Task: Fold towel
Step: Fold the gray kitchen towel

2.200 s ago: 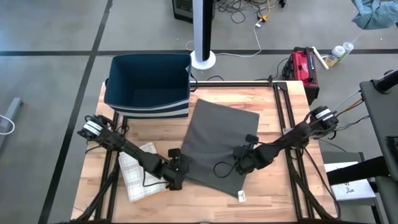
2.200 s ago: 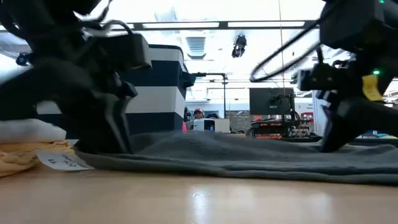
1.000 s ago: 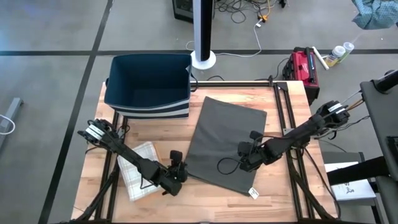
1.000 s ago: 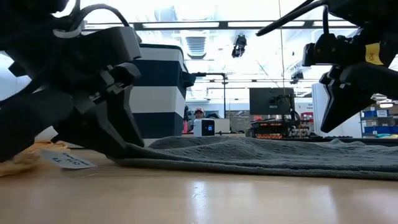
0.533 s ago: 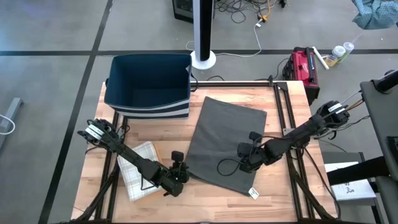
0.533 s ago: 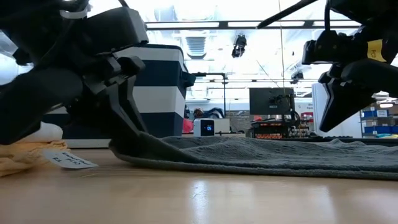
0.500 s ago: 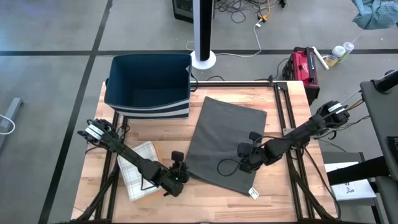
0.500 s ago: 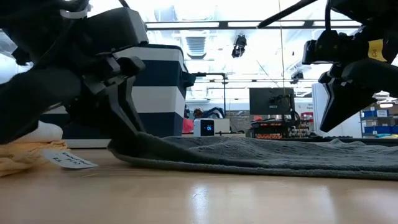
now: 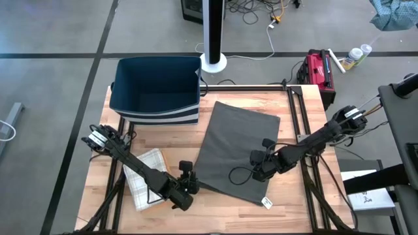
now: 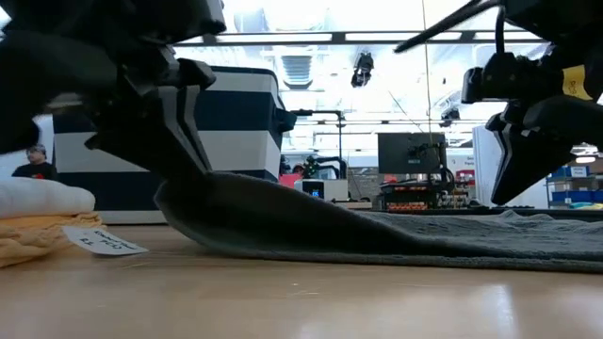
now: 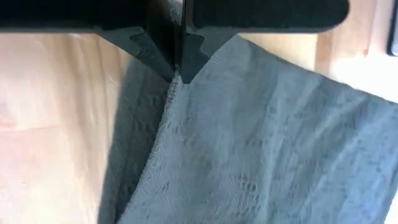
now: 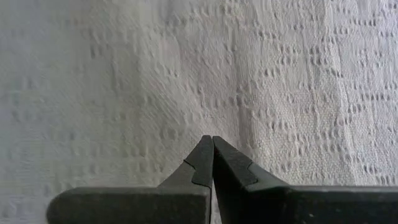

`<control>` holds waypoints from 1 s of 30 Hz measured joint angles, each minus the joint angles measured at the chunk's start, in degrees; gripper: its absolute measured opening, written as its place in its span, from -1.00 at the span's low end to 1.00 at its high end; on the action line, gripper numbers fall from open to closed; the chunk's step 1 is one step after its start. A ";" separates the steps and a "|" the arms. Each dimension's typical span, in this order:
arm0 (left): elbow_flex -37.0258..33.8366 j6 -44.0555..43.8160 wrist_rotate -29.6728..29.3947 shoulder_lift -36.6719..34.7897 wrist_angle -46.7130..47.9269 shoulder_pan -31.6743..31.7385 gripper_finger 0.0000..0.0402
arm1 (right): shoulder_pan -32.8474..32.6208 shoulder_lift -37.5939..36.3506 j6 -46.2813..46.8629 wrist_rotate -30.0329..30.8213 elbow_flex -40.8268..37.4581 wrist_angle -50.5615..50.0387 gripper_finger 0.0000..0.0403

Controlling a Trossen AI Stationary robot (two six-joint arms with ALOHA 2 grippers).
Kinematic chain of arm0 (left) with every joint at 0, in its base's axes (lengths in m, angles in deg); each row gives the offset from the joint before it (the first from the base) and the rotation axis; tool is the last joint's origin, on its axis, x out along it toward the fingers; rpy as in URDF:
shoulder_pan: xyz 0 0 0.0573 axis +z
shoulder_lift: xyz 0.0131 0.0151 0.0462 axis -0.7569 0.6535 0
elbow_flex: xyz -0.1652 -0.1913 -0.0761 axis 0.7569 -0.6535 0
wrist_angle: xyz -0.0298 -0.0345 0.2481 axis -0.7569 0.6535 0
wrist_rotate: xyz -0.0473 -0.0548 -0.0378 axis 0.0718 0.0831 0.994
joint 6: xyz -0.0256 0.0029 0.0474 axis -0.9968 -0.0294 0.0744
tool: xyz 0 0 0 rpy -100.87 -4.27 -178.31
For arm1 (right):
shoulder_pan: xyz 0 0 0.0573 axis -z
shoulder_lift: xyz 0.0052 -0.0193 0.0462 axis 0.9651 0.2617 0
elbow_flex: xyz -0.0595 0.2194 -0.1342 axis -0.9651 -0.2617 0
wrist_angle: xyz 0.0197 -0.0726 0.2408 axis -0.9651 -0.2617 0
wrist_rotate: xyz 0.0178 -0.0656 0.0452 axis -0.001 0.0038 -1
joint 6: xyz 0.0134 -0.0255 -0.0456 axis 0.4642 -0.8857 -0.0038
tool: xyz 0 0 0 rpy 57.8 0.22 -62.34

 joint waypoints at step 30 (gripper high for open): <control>-4.70 -8.18 4.05 -1.03 -0.45 -3.83 -0.95 | 1.55 1.51 2.98 -1.00 -7.20 4.47 -1.00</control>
